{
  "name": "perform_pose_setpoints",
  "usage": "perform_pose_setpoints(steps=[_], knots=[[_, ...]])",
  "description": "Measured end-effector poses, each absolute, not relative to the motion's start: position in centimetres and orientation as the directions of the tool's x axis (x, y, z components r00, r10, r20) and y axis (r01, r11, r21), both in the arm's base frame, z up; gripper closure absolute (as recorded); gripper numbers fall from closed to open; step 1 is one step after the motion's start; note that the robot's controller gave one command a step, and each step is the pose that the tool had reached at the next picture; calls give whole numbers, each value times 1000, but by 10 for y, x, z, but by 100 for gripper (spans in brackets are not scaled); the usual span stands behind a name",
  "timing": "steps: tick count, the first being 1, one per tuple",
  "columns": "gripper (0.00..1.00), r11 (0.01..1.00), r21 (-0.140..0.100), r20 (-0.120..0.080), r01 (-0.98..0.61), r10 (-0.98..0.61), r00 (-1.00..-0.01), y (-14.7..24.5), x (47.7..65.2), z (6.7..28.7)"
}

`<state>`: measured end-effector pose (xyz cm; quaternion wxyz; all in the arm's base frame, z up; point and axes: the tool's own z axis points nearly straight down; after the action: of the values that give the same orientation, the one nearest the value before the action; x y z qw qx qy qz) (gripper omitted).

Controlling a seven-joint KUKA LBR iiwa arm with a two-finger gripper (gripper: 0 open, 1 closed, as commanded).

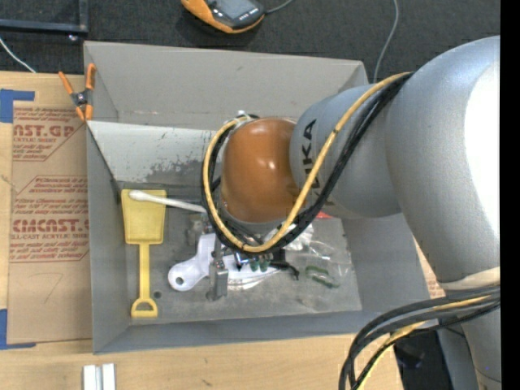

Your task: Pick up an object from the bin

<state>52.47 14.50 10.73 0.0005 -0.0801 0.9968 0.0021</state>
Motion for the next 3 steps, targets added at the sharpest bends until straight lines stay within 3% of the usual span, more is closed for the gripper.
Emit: perform_pose_setpoints(steps=[1, 2, 3], knots=[[0, 974, 4, 1, -228, -228, -974, 142, 511, 69], [100, 945, 6, -4, -326, -326, -945, 153, 532, 70], [100, 945, 6, -4, -326, -326, -945, 153, 532, 70]])
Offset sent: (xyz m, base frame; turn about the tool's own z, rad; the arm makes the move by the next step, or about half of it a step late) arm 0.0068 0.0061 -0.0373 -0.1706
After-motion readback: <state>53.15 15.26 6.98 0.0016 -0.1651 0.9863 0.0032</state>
